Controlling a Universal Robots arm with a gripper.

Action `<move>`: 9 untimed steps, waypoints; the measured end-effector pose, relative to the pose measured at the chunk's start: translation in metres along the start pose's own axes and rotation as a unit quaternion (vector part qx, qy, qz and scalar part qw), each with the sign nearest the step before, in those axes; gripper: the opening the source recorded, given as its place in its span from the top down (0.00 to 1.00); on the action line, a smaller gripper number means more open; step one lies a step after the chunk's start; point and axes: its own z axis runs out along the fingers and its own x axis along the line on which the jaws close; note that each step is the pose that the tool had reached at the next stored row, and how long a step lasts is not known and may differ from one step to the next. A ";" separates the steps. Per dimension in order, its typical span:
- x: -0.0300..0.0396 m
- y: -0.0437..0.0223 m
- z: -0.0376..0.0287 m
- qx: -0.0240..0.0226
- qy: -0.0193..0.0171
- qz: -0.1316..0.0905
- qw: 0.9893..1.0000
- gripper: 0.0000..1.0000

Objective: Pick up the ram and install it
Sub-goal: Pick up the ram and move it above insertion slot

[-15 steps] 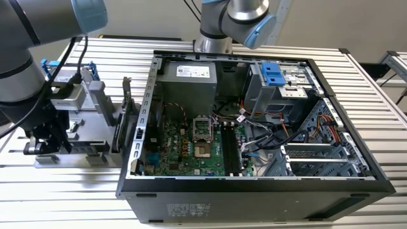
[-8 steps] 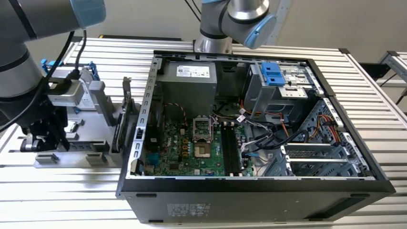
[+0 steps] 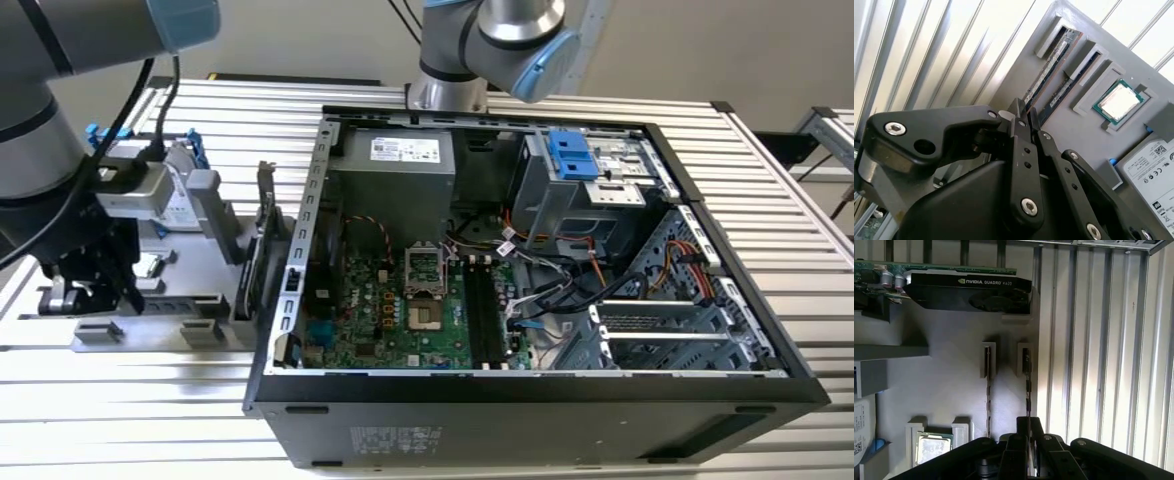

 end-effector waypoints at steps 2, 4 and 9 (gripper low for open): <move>-0.0001 0.0000 -0.0024 0.000 0.000 0.000 1.000 1.00; -0.0002 0.0000 -0.0044 0.000 0.000 0.000 1.000 1.00; -0.0005 0.0000 -0.0100 0.000 0.000 0.000 1.000 1.00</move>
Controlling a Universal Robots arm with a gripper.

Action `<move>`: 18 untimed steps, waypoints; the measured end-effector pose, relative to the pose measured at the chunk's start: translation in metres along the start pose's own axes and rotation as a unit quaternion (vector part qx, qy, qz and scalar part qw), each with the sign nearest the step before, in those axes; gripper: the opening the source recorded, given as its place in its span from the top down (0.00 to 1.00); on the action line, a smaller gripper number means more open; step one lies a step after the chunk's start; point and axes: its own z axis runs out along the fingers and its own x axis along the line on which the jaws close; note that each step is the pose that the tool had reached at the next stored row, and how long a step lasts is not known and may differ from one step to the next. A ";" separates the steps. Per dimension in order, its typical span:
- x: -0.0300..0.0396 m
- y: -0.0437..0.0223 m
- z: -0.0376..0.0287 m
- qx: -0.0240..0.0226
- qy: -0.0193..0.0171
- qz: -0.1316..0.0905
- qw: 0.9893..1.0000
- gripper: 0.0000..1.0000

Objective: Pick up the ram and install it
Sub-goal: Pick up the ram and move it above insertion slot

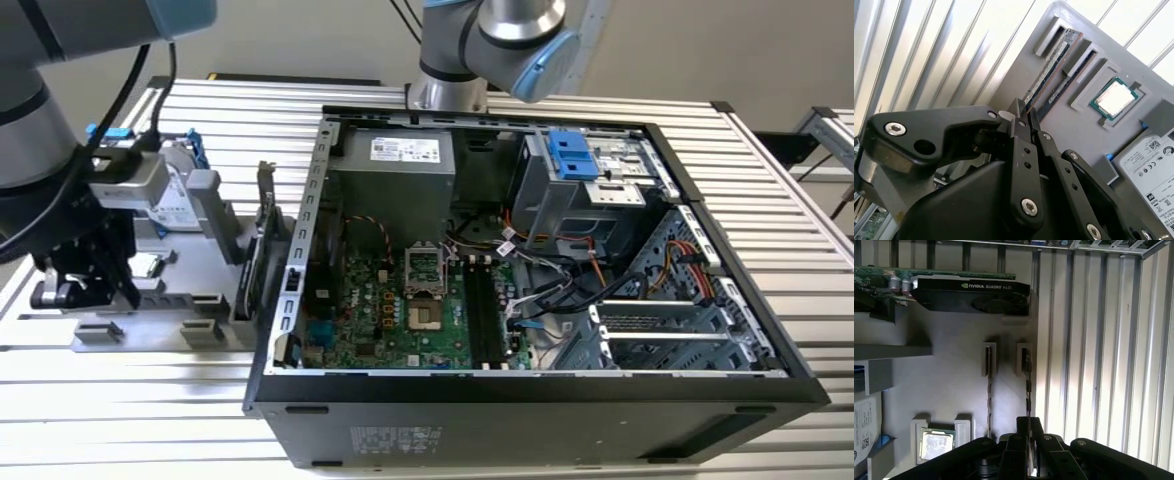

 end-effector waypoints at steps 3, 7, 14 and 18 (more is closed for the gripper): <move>-0.0001 0.0000 -0.0030 0.000 0.000 0.000 1.000 1.00; -0.0003 0.0000 -0.0057 0.000 0.000 0.000 1.000 1.00; -0.0005 -0.0001 -0.0109 0.000 0.000 0.000 1.000 1.00; -0.0007 -0.0001 -0.0147 0.000 0.000 0.000 1.000 1.00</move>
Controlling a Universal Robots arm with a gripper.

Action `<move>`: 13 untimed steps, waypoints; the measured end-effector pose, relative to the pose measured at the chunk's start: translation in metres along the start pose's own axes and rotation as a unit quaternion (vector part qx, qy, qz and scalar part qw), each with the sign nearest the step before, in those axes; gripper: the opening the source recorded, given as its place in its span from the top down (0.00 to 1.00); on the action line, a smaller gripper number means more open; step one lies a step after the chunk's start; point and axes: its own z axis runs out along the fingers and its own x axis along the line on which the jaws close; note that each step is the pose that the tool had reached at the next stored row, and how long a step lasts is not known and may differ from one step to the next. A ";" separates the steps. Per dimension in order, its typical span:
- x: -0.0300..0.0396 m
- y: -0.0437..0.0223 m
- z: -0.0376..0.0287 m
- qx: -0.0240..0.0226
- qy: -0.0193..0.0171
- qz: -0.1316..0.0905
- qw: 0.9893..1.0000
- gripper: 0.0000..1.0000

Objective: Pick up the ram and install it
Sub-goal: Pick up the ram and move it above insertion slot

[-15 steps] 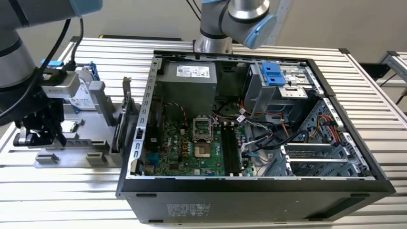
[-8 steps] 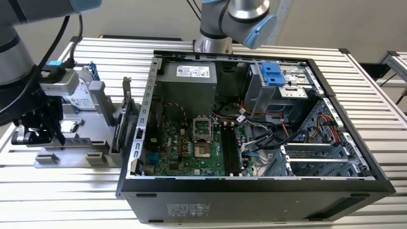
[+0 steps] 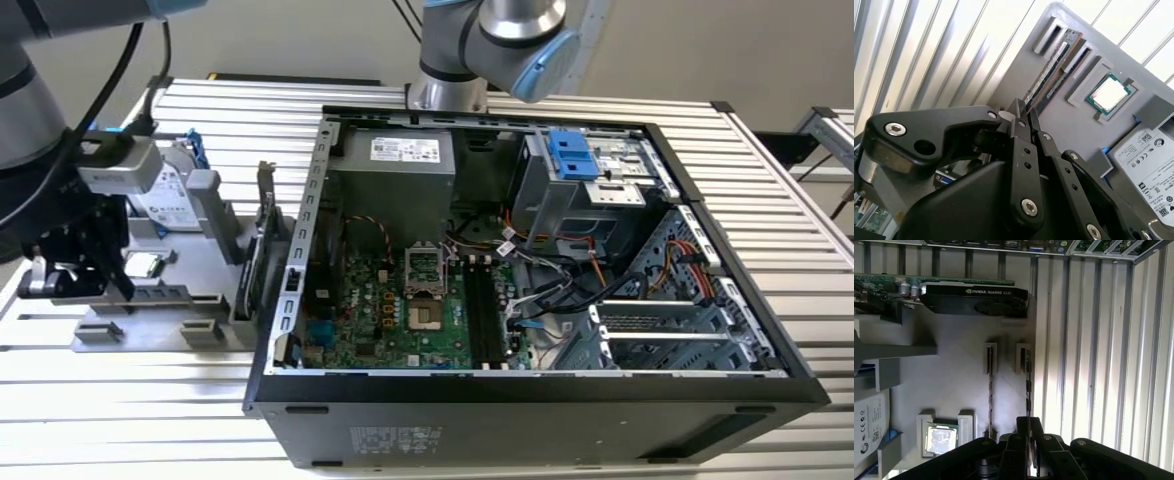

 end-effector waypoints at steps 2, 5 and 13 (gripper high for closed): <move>-0.0002 0.0001 -0.0020 0.000 0.000 0.000 1.000 1.00; -0.0004 0.0001 -0.0053 0.000 0.000 0.000 1.000 1.00; -0.0008 0.0000 -0.0148 0.000 0.000 0.000 1.000 1.00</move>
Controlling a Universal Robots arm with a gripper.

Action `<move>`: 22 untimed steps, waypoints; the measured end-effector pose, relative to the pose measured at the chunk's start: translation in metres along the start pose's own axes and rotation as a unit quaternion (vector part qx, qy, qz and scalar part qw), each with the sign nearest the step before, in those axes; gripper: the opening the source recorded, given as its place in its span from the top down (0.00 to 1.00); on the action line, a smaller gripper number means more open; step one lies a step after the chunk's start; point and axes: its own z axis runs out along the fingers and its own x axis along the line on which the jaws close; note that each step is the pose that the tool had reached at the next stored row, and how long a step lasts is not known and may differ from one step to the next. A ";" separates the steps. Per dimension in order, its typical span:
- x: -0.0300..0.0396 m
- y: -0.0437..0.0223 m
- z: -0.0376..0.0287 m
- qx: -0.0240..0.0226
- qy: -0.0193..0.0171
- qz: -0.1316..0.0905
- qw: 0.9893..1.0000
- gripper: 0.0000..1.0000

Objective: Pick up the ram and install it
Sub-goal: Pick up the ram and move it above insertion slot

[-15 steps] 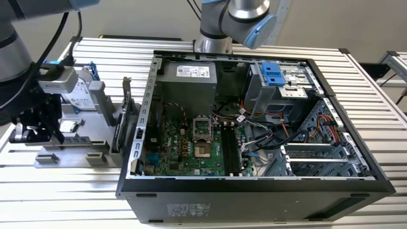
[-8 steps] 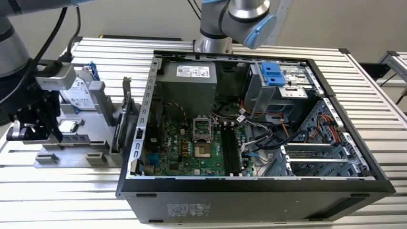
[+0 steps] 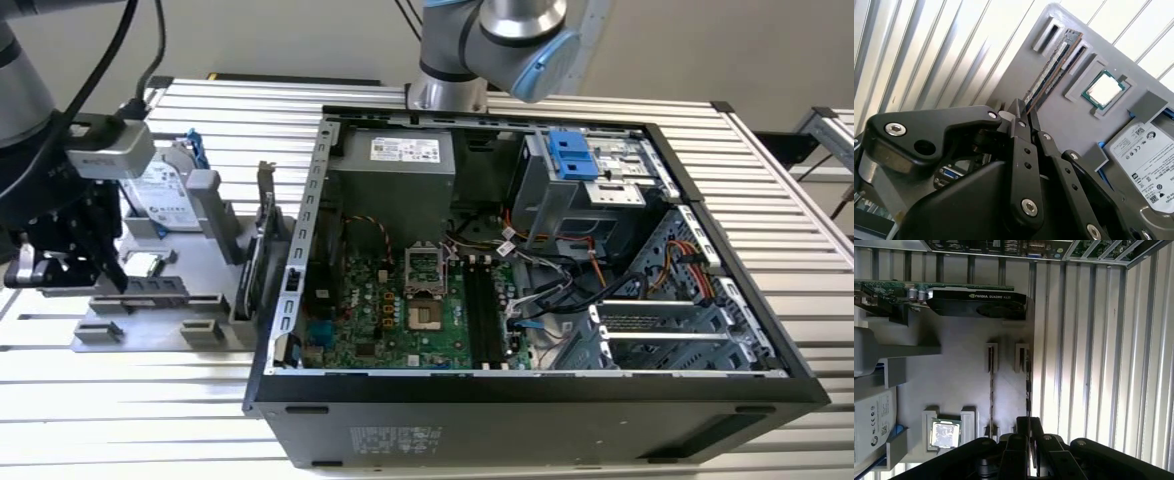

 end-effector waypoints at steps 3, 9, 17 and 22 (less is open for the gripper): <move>-0.0003 0.0001 -0.0036 0.000 0.000 0.000 1.000 1.00; -0.0007 0.0001 -0.0113 0.000 0.000 0.000 1.000 1.00; -0.0011 0.0001 -0.0207 0.000 0.000 0.000 1.000 1.00; -0.0015 0.0000 -0.0267 0.000 0.000 0.000 1.000 1.00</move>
